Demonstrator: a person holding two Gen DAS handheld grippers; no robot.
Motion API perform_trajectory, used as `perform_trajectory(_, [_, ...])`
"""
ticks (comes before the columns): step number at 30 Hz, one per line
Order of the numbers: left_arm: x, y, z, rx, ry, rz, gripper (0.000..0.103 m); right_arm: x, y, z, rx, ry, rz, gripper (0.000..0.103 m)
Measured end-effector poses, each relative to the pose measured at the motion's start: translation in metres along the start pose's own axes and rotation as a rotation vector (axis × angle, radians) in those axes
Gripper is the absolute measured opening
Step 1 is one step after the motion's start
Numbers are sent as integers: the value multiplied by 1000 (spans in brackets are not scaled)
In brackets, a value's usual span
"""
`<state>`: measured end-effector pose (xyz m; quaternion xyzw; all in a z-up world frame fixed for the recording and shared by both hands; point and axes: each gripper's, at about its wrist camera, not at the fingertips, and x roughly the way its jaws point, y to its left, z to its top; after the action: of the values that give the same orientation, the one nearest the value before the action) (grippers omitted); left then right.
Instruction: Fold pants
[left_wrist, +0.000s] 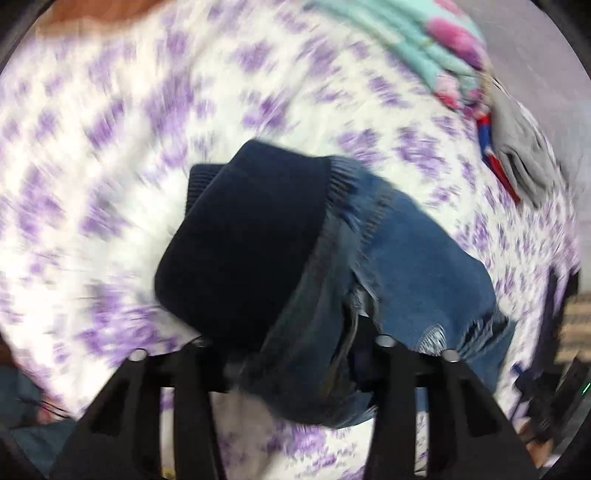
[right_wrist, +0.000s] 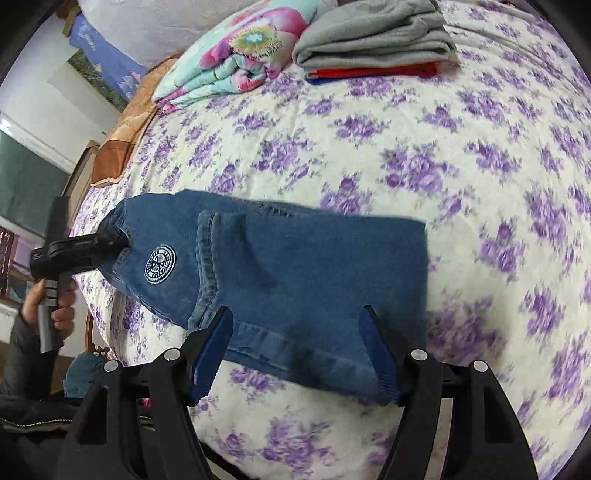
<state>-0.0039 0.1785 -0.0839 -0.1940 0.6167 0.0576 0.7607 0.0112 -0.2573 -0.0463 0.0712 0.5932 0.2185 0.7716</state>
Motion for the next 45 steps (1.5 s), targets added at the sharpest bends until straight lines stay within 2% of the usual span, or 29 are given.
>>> perform_trajectory(3, [-54,-63,-25,216,-136,99,34,-9,-13,3,-13,-11,33,71])
perform_trajectory(5, [-77,-109,-42,353,-199,130,35,-15,-27,3,-24,-28,61,71])
perform_trajectory(6, [-84,-132,-52,419,-223,146,37,-17,-35,2,-18,-30,67,71])
perform_trajectory(7, [-88,-162,-65,495,-239,169,46,-17,-48,0,4,-23,70,71])
perform_trajectory(8, [-88,-184,-76,545,-241,159,54,-17,-56,0,16,-18,73,71])
perform_trajectory(10, [-80,-220,-96,621,-201,72,85,-16,-72,-3,37,-2,92,71])
perform_trajectory(11, [-73,-233,-98,641,-184,53,90,-16,-79,-4,41,9,91,71])
perform_trajectory(14, [-39,-270,-111,697,-41,-74,92,-17,-88,-5,41,25,123,71])
perform_trajectory(16, [-30,-277,-115,678,10,-94,92,-22,-90,-4,30,20,139,71])
perform_trajectory(18, [-40,-276,-116,670,-25,-108,92,-26,-89,-2,25,17,172,75])
perform_trajectory(21, [-74,-257,-110,637,-108,-140,92,-25,-81,3,44,33,284,78])
perform_trajectory(24, [-108,-212,-86,503,-210,-104,96,-20,-64,11,54,37,364,86])
perform_trajectory(26, [-115,-182,-68,397,-245,-75,96,-11,-45,18,58,55,411,88])
perform_trajectory(27, [-118,-158,-57,313,-256,-74,96,-7,-38,21,56,63,419,90])
perform_trajectory(30, [-113,-112,-35,150,-271,-32,96,8,-13,32,56,88,388,93])
perform_trajectory(32, [-95,-84,-22,66,-248,-2,96,17,-4,38,96,94,381,95])
perform_trajectory(33, [-78,-74,-17,47,-206,15,96,21,0,42,131,98,374,95])
perform_trajectory(35, [-47,-72,-13,75,-120,13,96,24,4,46,166,94,377,96])
perform_trajectory(37, [-18,-80,-15,151,-44,31,96,25,6,49,190,78,364,97])
perform_trajectory(43, [3,-107,-27,316,-43,44,96,33,-2,47,349,79,376,99])
perform_trajectory(45, [4,-113,-30,393,-51,50,96,40,-4,42,382,96,345,99])
